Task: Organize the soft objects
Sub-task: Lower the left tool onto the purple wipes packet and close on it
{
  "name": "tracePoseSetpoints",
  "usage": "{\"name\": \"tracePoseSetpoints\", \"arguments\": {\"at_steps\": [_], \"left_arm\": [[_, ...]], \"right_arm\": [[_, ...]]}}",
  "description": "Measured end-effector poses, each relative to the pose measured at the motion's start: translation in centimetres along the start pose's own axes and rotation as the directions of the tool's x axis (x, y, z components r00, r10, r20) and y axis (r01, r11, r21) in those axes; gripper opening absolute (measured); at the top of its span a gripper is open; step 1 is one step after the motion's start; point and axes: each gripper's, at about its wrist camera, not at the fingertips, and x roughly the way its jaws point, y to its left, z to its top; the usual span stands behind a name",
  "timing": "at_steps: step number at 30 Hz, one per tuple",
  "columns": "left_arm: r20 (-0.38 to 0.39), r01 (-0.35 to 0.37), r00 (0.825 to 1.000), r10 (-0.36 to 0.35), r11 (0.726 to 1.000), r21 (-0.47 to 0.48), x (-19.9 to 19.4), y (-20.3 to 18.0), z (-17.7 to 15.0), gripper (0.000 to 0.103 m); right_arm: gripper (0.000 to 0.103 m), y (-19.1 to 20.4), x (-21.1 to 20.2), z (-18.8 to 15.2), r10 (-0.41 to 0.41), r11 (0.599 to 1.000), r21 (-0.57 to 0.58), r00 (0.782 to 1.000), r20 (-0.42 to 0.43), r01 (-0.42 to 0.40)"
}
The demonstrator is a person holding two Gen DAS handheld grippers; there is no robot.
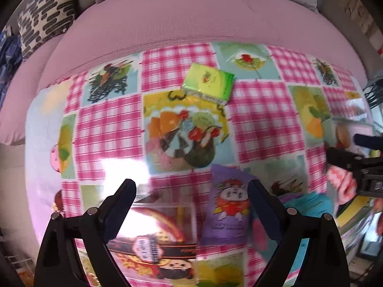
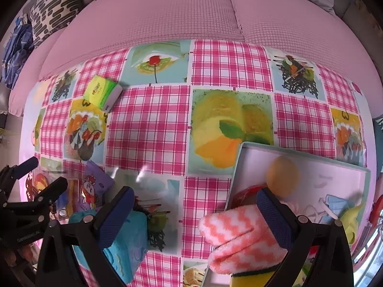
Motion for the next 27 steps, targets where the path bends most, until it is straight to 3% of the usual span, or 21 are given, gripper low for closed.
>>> {"name": "tracePoseSetpoints", "arguments": {"at_steps": [8, 12, 15, 18, 21, 23, 27], "left_arm": [[0.018, 0.123, 0.992, -0.123, 0.991, -0.050, -0.4, -1.1, 0.7, 0.094], [0.027, 0.124, 0.992, -0.124, 0.992, -0.016, -0.5, -2.5, 0.8, 0.094], [0.000, 0.148, 0.989, -0.148, 0.989, -0.029, 0.0, -3.1, 1.1, 0.091], [-0.049, 0.184, 0.981, -0.186, 0.982, -0.043, 1.0, -3.4, 1.4, 0.082], [-0.080, 0.178, 0.980, -0.182, 0.983, -0.053, 2.0, -3.6, 1.3, 0.079], [-0.096, 0.174, 0.979, -0.181, 0.981, -0.083, 2.8, -3.2, 1.3, 0.071], [-0.113, 0.151, 0.980, -0.163, 0.982, -0.110, 3.5, -2.6, 0.8, 0.069]], "right_arm": [[0.103, -0.1, 1.0, 0.0, 0.014, 1.000, -0.002, 1.000, -0.013, -0.015], [0.103, -0.3, 1.4, 0.0, 0.019, 1.000, 0.001, 1.000, -0.017, -0.019], [0.103, -0.7, 1.5, 0.0, 0.024, 1.000, 0.006, 1.000, -0.015, -0.024], [0.103, -1.3, 1.4, -0.1, 0.021, 1.000, 0.011, 1.000, -0.010, -0.020], [0.103, -1.9, 1.6, -0.1, 0.016, 1.000, 0.018, 1.000, -0.013, -0.016], [0.103, -2.1, 1.7, 0.0, 0.017, 1.000, 0.018, 1.000, -0.016, -0.016], [0.103, -2.1, 2.2, 0.3, 0.020, 1.000, 0.018, 1.000, -0.023, -0.020]]}}
